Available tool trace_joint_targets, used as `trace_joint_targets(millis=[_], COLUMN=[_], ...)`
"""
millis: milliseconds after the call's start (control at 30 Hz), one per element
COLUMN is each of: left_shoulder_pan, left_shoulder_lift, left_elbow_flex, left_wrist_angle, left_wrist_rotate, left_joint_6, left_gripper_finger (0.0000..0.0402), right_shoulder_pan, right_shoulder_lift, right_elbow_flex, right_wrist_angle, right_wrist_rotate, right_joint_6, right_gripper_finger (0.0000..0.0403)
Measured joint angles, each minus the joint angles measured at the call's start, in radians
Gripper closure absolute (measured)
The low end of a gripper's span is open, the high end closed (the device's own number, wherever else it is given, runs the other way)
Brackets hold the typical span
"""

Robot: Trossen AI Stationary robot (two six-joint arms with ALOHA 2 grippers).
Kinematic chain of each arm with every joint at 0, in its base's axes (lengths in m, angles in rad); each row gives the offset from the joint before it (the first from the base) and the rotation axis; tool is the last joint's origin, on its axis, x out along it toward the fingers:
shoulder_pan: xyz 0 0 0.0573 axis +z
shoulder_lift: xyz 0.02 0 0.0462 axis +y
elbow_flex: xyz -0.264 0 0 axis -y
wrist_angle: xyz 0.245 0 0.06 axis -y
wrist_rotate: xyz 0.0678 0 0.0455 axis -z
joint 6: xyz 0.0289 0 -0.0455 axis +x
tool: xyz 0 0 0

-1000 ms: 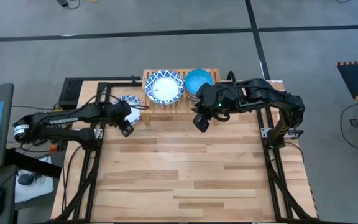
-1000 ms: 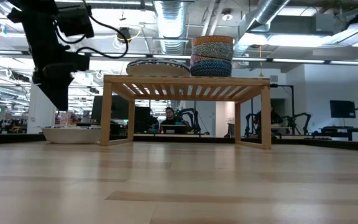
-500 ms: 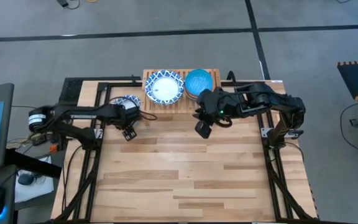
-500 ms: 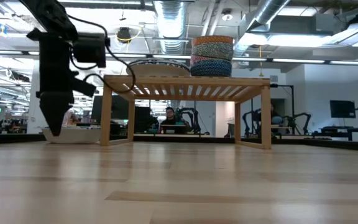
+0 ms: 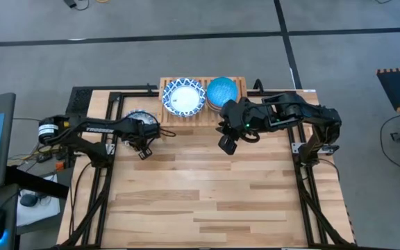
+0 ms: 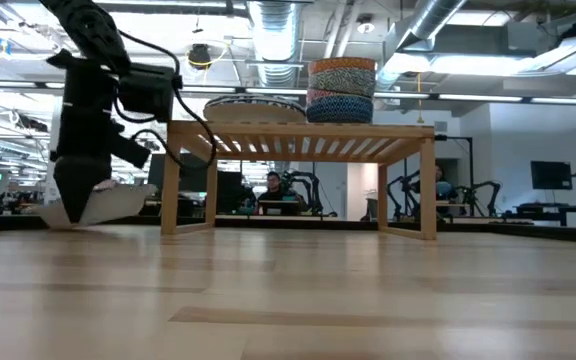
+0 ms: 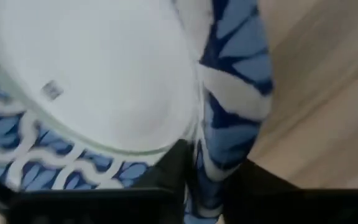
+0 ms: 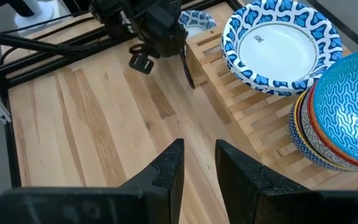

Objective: Place and stack bowls onto a shelf
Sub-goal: Stack the white patterned bowl on top of the white patterned bowl

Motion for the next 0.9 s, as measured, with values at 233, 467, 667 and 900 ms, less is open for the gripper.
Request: trace_joint_targets(millis=[233,467,667,900], left_shoulder_pan=[-0.082,-0.252,-0.420,-0.657], left_shoulder_lift=[-0.109,-0.308,-0.435,-0.429], left_elbow_flex=[0.047,0.133,0.250,0.412], left_wrist_angle=[-0.164,-0.215,-0.220,-0.240], left_wrist_rotate=[0.098,0.114,0.011,-0.063], left_joint_6=[-0.168,-0.274,-0.271,0.004], left_gripper_finger=[0.0393,0.0400,0.0401,0.0401], right_shoulder_pan=[-0.004,-0.049,-0.087,-0.105], right_shoulder_lift=[0.000,0.000,0.006,0.036], right_elbow_flex=[0.000,0.000,0.000,0.000], right_wrist_angle=[0.006,0.008,0.019,0.042], right_wrist_rotate=[0.002,0.002,0.002,-0.032], right_joint_6=[-0.010,0.003,0.039,0.043], right_gripper_finger=[0.0287,0.0287,0.0287,0.0286])
